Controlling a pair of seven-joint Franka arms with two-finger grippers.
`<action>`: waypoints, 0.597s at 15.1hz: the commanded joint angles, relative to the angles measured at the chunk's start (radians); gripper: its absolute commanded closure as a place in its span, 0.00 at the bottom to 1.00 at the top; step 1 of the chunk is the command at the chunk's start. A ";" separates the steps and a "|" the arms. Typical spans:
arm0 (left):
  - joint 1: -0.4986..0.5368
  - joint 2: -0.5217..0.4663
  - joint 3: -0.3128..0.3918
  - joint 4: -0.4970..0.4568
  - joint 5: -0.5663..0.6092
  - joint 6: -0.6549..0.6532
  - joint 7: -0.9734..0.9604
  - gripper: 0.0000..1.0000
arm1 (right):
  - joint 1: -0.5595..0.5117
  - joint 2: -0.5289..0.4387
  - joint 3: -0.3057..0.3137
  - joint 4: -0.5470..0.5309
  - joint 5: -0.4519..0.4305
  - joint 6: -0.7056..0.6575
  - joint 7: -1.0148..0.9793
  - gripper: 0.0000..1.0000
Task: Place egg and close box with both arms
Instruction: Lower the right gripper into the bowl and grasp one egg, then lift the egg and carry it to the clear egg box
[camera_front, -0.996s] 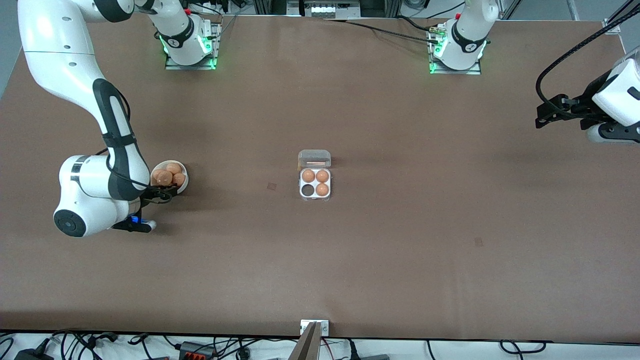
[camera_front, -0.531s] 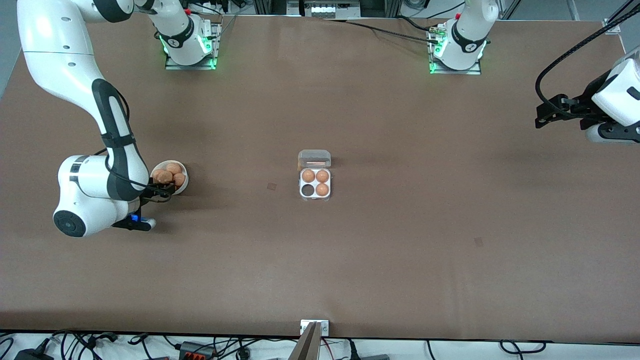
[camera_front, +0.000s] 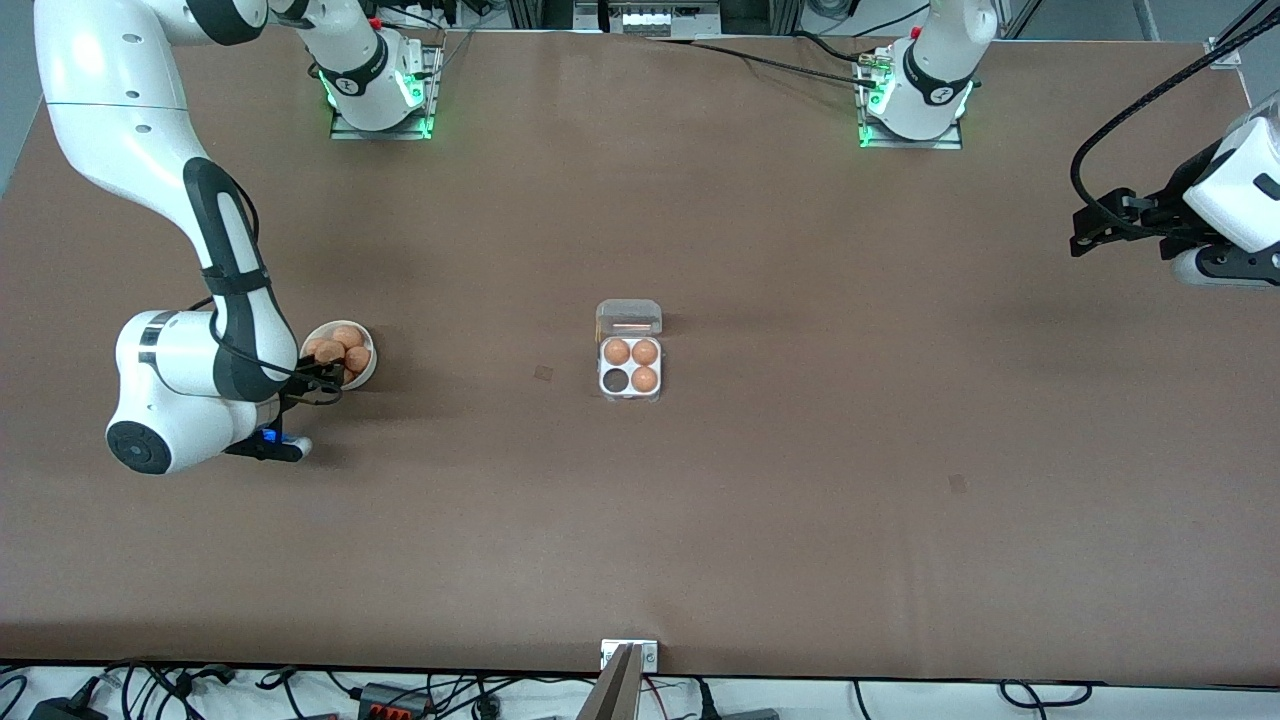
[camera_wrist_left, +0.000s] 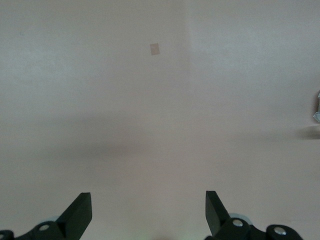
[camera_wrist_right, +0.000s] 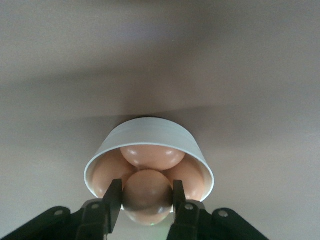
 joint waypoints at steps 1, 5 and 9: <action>-0.001 0.015 -0.002 0.030 -0.016 -0.012 -0.002 0.00 | -0.004 0.006 0.001 0.017 0.014 -0.014 -0.013 0.78; -0.001 0.015 -0.002 0.030 -0.016 -0.012 -0.002 0.00 | -0.002 -0.038 0.001 0.023 0.008 -0.014 -0.017 0.82; -0.001 0.015 -0.002 0.030 -0.016 -0.012 -0.002 0.00 | 0.018 -0.139 0.006 0.023 0.002 -0.017 -0.020 0.82</action>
